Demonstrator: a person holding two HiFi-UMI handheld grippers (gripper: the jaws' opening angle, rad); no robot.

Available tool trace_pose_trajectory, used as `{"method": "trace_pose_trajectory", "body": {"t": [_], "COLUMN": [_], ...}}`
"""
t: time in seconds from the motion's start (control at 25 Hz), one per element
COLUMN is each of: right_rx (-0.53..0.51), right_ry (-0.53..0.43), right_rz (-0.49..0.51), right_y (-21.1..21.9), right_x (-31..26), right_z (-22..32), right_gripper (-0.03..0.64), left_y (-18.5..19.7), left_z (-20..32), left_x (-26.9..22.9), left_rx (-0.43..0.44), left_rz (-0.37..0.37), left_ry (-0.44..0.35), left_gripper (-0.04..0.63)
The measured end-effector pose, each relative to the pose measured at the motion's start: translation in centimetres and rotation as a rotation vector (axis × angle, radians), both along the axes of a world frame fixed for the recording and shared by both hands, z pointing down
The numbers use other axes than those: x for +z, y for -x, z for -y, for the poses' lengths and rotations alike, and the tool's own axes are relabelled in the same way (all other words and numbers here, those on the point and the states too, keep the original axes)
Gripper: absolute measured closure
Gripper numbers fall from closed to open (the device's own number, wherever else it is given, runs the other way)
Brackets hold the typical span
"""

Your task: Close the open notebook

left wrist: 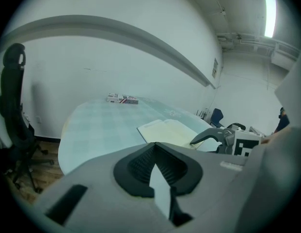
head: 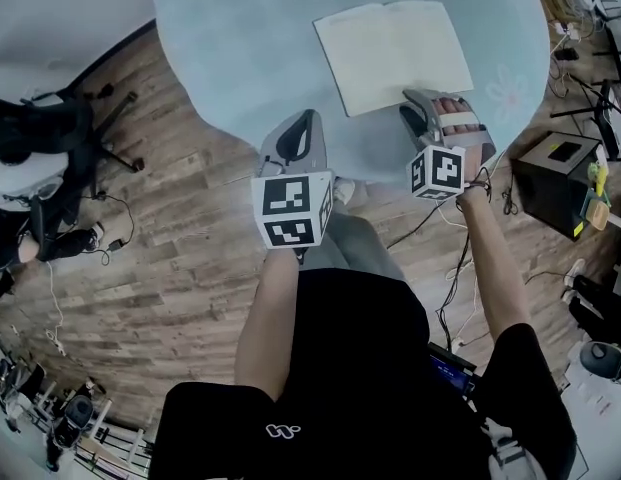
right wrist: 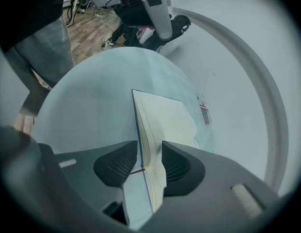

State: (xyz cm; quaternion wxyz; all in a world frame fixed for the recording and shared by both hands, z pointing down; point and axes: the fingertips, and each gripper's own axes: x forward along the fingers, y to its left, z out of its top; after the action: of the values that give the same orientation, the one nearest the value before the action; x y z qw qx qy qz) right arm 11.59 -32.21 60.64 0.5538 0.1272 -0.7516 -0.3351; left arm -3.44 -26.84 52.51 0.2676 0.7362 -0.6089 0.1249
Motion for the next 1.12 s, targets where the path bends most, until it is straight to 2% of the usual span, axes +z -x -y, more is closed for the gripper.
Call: {"method": "trace_pose_trajectory", "body": {"t": [0.12,0.36,0.6,0.8,1.0,1.12], "right_rx": [-0.028,-0.050,0.002,0.145,0.451,0.577], "right_ry": [-0.032,-0.078,-0.031,0.071,0.281,0.339], "right_rz": [-0.048,-0.089,-0.032,0.155,0.558,0.720], "right_y": [0.2,0.6,0.7,0.4,-0.3,-1.2], "right_x": [0.7,1.4,1.5,0.5,-0.8,-1.5], "right_z": [0.2,0.4,0.1,0.0,0.6,1.0], "right_gripper": [0.448,0.520,0.563,0.565,0.568,0.578], "left_y": [0.5,1.2,0.8,0.0,-0.7,-1.6], "left_z": [-0.3,-0.4,-0.4,-0.7,-0.3,-0.2], "left_x": [0.3,0.8,0.8,0.7,0.6,0.3], "left_rx": [-0.010,-0.017,0.006,0.025,0.044,0.059], "left_rz": [0.000,-0.002,-0.005,-0.006,-0.009,-0.011], "left_ry": [0.009,0.022,0.024,0.023,0.018,0.012], "left_gripper": [0.592,0.592,0.592,0.592,0.592,0.592]}}
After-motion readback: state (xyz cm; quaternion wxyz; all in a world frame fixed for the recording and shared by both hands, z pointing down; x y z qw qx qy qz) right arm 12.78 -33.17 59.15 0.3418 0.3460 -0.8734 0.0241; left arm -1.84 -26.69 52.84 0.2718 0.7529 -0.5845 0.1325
